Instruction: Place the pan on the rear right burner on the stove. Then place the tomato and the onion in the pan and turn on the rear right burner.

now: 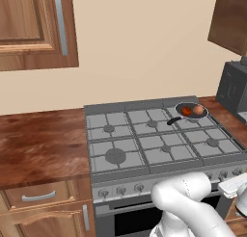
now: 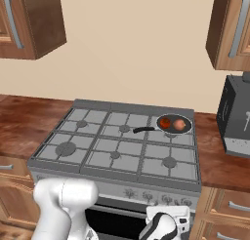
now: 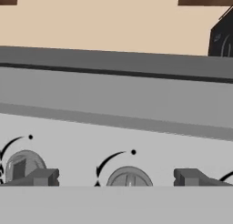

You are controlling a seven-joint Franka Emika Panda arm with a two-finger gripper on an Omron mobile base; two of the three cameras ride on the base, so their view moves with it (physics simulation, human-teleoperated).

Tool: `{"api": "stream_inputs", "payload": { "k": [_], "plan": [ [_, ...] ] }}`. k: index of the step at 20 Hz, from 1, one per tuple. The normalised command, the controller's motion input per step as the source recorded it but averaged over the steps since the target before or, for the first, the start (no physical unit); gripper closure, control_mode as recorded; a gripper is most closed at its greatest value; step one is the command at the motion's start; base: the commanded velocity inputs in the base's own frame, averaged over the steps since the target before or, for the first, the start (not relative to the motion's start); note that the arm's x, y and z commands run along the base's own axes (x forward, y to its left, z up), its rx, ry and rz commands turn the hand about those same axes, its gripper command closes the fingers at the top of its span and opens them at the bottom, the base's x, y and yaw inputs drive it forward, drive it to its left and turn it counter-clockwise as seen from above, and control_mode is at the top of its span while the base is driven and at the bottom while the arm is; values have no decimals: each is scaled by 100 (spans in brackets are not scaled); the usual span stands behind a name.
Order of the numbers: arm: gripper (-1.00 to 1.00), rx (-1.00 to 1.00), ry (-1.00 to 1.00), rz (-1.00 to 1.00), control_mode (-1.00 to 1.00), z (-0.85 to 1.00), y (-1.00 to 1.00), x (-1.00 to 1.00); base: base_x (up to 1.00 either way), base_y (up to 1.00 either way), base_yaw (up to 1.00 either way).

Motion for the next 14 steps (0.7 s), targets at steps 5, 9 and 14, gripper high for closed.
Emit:
{"api": "stream_inputs", "payload": {
  "k": [5, 9, 14],
  "plan": [
    [-100, 0, 0, 0, -100, -16, -9, 15, 0, 0, 0],
    [-100, 0, 0, 0, -100, -17, -8, 16, 0, 0, 0],
    [-100, 0, 0, 0, -100, -17, -9, 15, 0, 0, 0]
  ]
}}
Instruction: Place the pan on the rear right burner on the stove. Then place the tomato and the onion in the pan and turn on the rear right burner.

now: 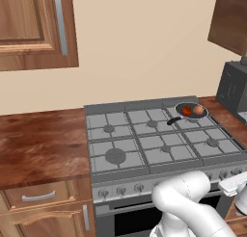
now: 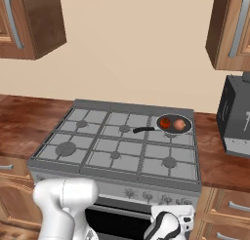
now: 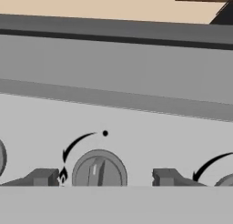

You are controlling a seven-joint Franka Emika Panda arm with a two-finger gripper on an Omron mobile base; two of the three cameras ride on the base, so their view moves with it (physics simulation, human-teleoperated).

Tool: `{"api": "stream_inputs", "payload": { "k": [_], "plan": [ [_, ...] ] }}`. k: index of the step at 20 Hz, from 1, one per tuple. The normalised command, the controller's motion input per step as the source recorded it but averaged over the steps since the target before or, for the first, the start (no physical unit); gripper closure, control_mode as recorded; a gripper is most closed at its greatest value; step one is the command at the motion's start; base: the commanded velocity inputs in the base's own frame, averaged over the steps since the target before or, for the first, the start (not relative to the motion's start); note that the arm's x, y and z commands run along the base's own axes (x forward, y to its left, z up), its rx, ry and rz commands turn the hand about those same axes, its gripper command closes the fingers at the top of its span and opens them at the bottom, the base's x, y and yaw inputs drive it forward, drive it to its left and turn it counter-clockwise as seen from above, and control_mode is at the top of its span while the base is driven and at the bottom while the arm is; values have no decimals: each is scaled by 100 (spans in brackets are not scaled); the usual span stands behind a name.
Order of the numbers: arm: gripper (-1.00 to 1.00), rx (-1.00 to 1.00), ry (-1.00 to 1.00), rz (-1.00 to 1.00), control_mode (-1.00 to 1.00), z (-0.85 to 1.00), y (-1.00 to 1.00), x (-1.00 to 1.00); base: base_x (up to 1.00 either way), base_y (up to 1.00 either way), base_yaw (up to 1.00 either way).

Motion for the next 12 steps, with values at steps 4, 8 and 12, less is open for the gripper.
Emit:
{"api": "stream_inputs", "payload": {
  "k": [4, 8, 12],
  "plan": [
    [100, -1, 0, 0, -100, -16, -2, 14, 0, 0, 0],
    [100, -2, 0, 0, -100, -10, 0, 17, 0, 0, 0],
    [100, -3, 0, 0, -100, -1, 0, 3, 0, 0, 0]
  ]
}}
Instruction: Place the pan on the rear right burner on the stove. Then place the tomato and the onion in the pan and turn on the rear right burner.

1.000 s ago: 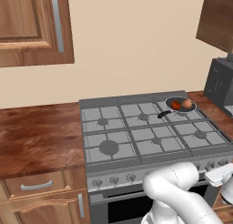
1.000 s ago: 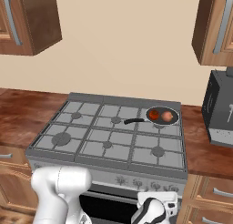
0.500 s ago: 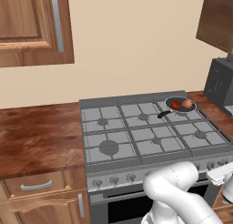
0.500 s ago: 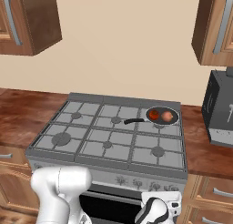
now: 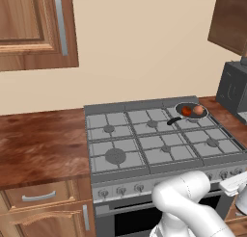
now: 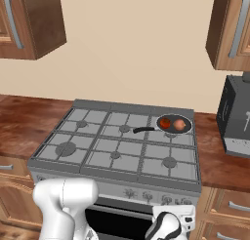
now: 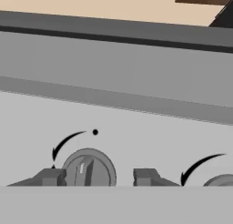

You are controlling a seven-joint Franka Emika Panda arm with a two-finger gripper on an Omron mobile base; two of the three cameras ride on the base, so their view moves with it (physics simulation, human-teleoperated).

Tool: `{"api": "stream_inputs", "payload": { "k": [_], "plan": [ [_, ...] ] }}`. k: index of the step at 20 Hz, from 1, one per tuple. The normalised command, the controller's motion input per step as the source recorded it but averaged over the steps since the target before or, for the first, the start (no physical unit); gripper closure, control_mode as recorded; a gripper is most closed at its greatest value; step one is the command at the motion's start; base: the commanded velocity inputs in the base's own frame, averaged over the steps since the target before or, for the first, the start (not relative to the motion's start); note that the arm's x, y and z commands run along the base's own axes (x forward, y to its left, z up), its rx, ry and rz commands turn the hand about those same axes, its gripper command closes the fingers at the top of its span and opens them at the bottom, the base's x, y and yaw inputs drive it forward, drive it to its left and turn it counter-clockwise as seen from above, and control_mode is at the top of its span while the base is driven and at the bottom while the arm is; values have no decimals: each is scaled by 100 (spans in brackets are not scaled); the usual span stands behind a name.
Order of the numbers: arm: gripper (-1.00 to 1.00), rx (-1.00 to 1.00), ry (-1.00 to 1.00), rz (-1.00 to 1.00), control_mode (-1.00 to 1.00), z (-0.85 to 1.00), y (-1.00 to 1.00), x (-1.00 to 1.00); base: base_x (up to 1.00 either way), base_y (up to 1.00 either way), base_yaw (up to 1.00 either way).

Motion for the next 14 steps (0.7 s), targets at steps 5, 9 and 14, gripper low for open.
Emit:
{"api": "stream_inputs", "payload": {
  "k": [5, 9, 14],
  "plan": [
    [100, -7, -2, 0, -100, 0, 9, 0, 0, 0, 0],
    [100, -9, -4, 0, -100, 0, 12, 0, 0, 0, 0],
    [100, -14, -3, 0, -100, 0, 2, 0, 0, 0, 0]
  ]
}}
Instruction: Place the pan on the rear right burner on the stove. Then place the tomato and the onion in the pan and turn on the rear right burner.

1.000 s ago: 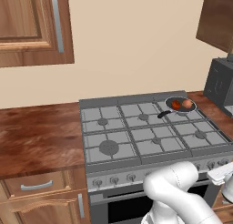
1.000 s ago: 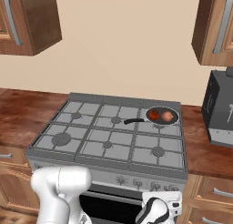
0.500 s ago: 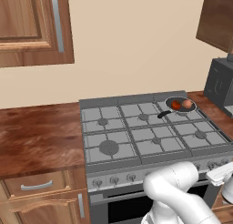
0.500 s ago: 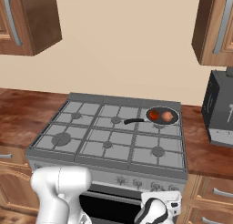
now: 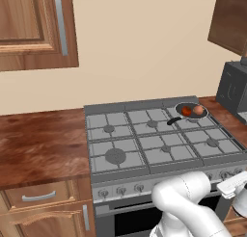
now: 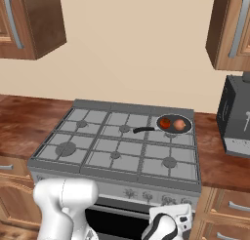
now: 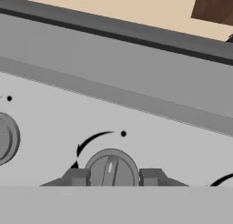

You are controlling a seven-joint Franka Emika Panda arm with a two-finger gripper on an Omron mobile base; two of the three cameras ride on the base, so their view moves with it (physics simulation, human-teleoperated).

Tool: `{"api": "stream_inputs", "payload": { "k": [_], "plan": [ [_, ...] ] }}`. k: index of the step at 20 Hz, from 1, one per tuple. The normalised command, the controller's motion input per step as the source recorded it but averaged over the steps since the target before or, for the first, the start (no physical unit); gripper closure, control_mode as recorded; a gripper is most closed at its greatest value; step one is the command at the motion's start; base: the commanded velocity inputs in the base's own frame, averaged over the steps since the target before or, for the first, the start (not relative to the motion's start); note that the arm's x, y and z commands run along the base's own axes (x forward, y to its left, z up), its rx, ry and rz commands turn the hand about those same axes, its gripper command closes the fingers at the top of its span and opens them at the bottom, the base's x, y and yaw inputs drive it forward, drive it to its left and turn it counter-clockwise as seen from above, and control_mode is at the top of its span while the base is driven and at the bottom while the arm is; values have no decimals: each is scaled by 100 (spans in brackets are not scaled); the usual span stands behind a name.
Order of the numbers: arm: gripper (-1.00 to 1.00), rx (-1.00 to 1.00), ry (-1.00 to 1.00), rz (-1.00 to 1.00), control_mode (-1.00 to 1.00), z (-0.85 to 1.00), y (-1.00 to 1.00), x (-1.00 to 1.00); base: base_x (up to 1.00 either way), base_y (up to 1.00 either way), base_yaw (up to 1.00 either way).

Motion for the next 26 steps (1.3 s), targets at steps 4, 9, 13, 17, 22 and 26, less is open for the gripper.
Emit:
{"api": "stream_inputs", "payload": {
  "k": [4, 9, 13, 17, 22, 26],
  "plan": [
    [100, -24, -4, 3, -100, 0, 0, 0, 0, 0, 0],
    [100, -34, -6, 6, -100, 0, 0, 0, 0, 0, 0],
    [100, -45, -13, 8, -100, 0, 0, 0, 0, 0, 0],
    [100, -49, -9, 7, -100, 0, 0, 0, 0, 0, 0],
    [100, -46, -3, 4, -100, 0, 0, 0, 0, 0, 0],
    [100, -39, 0, 1, -100, 0, 0, 0, 0, 0, 0]
  ]
}}
